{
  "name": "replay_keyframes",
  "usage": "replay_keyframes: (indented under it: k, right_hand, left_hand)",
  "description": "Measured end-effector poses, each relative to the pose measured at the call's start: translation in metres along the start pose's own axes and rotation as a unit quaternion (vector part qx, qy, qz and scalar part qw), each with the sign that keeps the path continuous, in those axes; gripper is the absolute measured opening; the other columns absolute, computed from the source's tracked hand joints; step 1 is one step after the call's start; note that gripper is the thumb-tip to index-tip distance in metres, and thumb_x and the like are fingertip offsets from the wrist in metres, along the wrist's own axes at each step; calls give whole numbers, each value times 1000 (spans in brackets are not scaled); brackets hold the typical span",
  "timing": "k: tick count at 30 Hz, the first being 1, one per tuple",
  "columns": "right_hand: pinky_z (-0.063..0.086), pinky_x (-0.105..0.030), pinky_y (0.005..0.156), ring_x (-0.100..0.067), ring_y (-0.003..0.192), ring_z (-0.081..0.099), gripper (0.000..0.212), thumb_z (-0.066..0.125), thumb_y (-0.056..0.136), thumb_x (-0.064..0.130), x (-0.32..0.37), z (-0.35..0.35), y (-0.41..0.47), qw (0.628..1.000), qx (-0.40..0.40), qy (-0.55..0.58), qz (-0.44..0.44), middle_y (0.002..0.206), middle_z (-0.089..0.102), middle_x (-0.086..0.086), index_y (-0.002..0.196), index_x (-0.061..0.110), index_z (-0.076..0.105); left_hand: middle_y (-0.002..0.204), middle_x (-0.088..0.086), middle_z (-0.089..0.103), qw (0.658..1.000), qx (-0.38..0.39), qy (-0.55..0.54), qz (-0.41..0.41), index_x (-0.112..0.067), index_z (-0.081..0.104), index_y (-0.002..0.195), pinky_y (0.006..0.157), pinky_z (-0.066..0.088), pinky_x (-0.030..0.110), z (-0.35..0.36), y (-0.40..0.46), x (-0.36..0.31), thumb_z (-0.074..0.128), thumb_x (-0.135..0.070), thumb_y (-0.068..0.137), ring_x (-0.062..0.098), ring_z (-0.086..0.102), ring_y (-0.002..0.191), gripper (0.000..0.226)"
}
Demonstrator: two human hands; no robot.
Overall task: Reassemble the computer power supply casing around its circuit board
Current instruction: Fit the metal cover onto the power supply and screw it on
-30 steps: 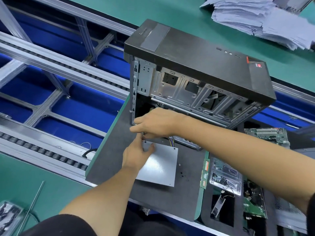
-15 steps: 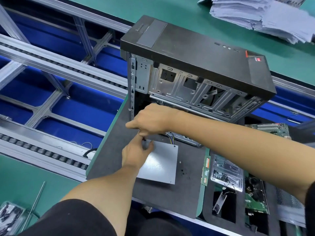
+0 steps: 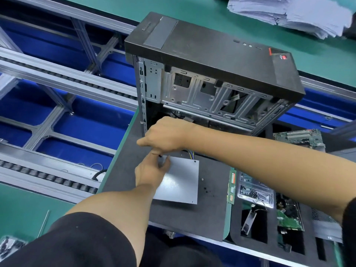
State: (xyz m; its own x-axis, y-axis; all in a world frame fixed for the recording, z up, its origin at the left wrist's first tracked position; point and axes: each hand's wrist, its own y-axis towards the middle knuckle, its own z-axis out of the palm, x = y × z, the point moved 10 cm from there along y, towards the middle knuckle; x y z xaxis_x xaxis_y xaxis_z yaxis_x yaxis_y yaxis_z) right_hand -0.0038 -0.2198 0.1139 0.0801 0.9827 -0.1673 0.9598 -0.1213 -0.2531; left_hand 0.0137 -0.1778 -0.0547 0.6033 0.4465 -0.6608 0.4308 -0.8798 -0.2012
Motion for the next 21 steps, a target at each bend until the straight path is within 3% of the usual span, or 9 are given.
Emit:
replay_keyframes:
  k: [3, 7, 11, 16, 19, 21]
  right_hand:
    - [20, -31, 46, -13, 53, 35, 23, 54, 90, 34, -10, 3, 1, 996, 8, 69, 46, 76, 40, 6, 98, 27, 35]
    - [22, -32, 49, -5, 60, 35, 33, 53, 76, 7, 0, 1, -1, 983, 30, 178, -16, 91, 36, 8, 95, 26, 34]
    - [13, -31, 48, -5, 54, 25, 25, 49, 83, 8, 3, -11, -4, 993, -20, 104, -50, 86, 36, 5, 104, 20, 44]
    - [18, -32, 45, -17, 49, 29, 31, 39, 97, 25, 5, -4, 0, 999, -9, 32, 28, 84, 42, 1, 127, 22, 43]
    - [23, -32, 45, -21, 67, 37, 48, 53, 82, 17, 4, -6, 3, 996, 15, 86, 22, 98, 28, 1, 129, 22, 42]
    - [22, -33, 46, -19, 67, 32, 46, 53, 77, 6, 9, -8, 1, 995, 27, 94, -24, 98, 25, 3, 118, 23, 42]
  left_hand:
    - [73, -23, 59, 1000, -8, -4, 12, -52, 42, 82, 54, 28, 19, -2, -1, -4, 44, -74, 84, -1, 51, 59, 22]
    - [69, -18, 58, 1000, -13, -11, 14, -52, 43, 85, 55, 34, 23, -1, 0, -2, 46, -72, 85, 0, 53, 61, 21]
    - [71, -18, 58, 1000, -6, 4, 3, -45, 43, 85, 56, 33, 22, 2, 2, 2, 45, -73, 83, -3, 53, 65, 28]
    - [65, -14, 57, 999, -15, 31, -14, -35, 45, 73, 47, 27, 20, 4, 3, 7, 40, -76, 83, 2, 47, 54, 43]
    - [81, -40, 54, 999, -31, 30, -10, -37, 46, 75, 46, 26, 19, 2, 3, 5, 41, -76, 83, 2, 45, 52, 40]
    - [90, -46, 49, 999, -30, 19, -2, -46, 44, 84, 49, 28, 19, 1, 3, 5, 42, -78, 82, -1, 47, 57, 32]
